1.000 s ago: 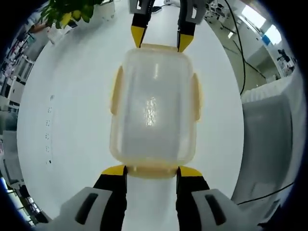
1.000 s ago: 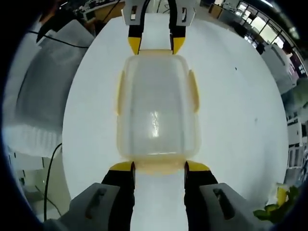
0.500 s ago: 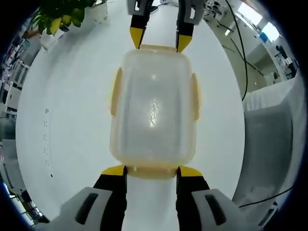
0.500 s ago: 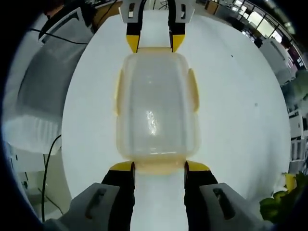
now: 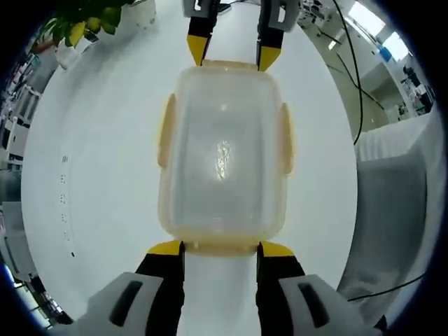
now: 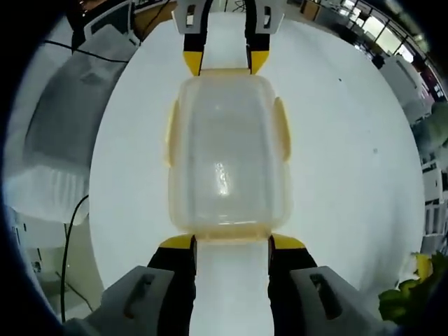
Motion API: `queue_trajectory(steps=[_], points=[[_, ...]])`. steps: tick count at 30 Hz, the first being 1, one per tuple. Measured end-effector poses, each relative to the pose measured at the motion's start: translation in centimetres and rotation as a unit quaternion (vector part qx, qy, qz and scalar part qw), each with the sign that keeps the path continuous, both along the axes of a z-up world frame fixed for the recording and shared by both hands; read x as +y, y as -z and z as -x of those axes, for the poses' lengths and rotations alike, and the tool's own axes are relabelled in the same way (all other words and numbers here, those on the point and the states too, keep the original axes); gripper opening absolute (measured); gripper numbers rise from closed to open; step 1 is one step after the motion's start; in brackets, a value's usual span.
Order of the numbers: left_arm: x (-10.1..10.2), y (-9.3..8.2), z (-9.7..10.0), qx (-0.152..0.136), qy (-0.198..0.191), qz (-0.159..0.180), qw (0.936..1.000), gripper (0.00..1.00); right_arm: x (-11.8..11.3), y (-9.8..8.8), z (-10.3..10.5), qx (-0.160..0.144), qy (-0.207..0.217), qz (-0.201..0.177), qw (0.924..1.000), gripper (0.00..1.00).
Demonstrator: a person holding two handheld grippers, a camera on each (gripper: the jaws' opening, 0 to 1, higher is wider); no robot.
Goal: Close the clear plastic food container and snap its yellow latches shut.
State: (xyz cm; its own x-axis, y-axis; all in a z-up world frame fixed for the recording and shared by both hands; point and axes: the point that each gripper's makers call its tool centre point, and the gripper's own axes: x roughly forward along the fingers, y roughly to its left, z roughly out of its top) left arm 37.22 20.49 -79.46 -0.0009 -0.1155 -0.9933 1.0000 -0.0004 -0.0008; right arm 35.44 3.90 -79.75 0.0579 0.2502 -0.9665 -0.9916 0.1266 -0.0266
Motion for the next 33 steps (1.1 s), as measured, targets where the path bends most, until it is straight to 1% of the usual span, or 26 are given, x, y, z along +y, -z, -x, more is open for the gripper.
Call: queue_trajectory(steps=[6, 14, 15, 16, 17, 18, 19, 20, 21, 22, 23, 25, 27, 28, 29, 30, 31, 32, 33], points=[[0.2, 0.4, 0.1, 0.003, -0.001, -0.003, 1.0000, 0.34, 0.0, 0.1, 0.0, 0.001, 0.000, 0.005, 1.0000, 0.36], [0.2, 0.3, 0.0, 0.000, -0.001, 0.000, 1.0000, 0.34, 0.0, 0.1, -0.1, 0.002, 0.003, 0.007, 1.0000, 0.37], [0.2, 0.3, 0.0, 0.000, -0.002, 0.001, 1.0000, 0.34, -0.1, 0.1, 0.0, 0.005, 0.006, 0.006, 1.0000, 0.32], [0.2, 0.4, 0.0, 0.001, -0.007, 0.000, 1.0000, 0.35, 0.1, 0.3, 1.4, 0.052, 0.015, -0.007, 0.9985, 0.23], [0.3, 0.5, 0.0, 0.000, -0.009, -0.004, 0.9999, 0.35, 0.1, 0.5, 1.8, 0.064, 0.019, -0.011, 0.9977, 0.14], [0.3, 0.9, 0.2, -0.002, 0.002, -0.002, 1.0000, 0.36, -0.1, 0.7, 1.0, 0.044, 0.021, -0.015, 0.9987, 0.13], [0.6, 1.1, 0.2, -0.005, 0.003, -0.007, 1.0000, 0.37, -0.1, 0.8, 0.4, 0.027, 0.039, -0.020, 0.9987, 0.17], [0.7, 1.3, 0.2, -0.007, 0.004, -0.008, 0.9999, 0.38, -0.1, 0.8, 0.0, 0.017, 0.044, -0.024, 0.9986, 0.21], [0.8, 1.6, 0.1, -0.008, 0.001, -0.007, 0.9999, 0.38, -0.3, 1.0, 0.3, 0.029, 0.062, -0.026, 0.9973, 0.22], [0.9, 1.6, 0.0, -0.008, -0.005, -0.005, 0.9999, 0.39, -0.1, 1.0, 0.7, 0.043, 0.066, -0.033, 0.9963, 0.21], [1.0, 1.6, 0.1, -0.002, -0.020, -0.001, 0.9998, 0.39, -0.1, 1.1, 1.3, 0.058, 0.067, -0.038, 0.9953, 0.22], [1.6, 1.4, -0.1, 0.003, -0.033, -0.001, 0.9994, 0.38, -0.5, 1.3, 1.6, 0.060, 0.071, -0.034, 0.9951, 0.26], [2.2, 1.3, -0.4, -0.001, -0.046, -0.004, 0.9989, 0.40, -1.1, 1.6, 1.9, 0.066, 0.080, -0.027, 0.9943, 0.34], [2.8, 1.0, -0.7, -0.006, -0.059, -0.004, 0.9982, 0.42, -1.3, 1.6, 2.1, 0.069, 0.086, -0.026, 0.9936, 0.36], [3.0, 0.7, -1.0, -0.012, -0.071, 0.003, 0.9974, 0.42, -1.6, 1.6, 2.2, 0.073, 0.096, -0.026, 0.9924, 0.35], [3.0, 0.2, -1.7, -0.018, -0.109, 0.028, 0.9935, 0.43, -2.0, 1.5, 2.0, 0.075, 0.113, -0.029, 0.9903, 0.34], [3.0, 0.0, -1.8, -0.016, -0.130, 0.037, 0.9907, 0.43, -2.1, 1.3, 1.8, 0.074, 0.133, -0.036, 0.9877, 0.33], [3.0, -0.8, -2.3, -0.003, -0.203, 0.063, 0.9772, 0.44, -2.1, 1.0, 1.5, 0.076, 0.153, -0.048, 0.9842, 0.35], [2.9, -1.4, -2.6, 0.004, -0.248, 0.083, 0.9653, 0.45, -2.1, 0.6, 1.4, 0.086, 0.182, -0.063, 0.9775, 0.37]])
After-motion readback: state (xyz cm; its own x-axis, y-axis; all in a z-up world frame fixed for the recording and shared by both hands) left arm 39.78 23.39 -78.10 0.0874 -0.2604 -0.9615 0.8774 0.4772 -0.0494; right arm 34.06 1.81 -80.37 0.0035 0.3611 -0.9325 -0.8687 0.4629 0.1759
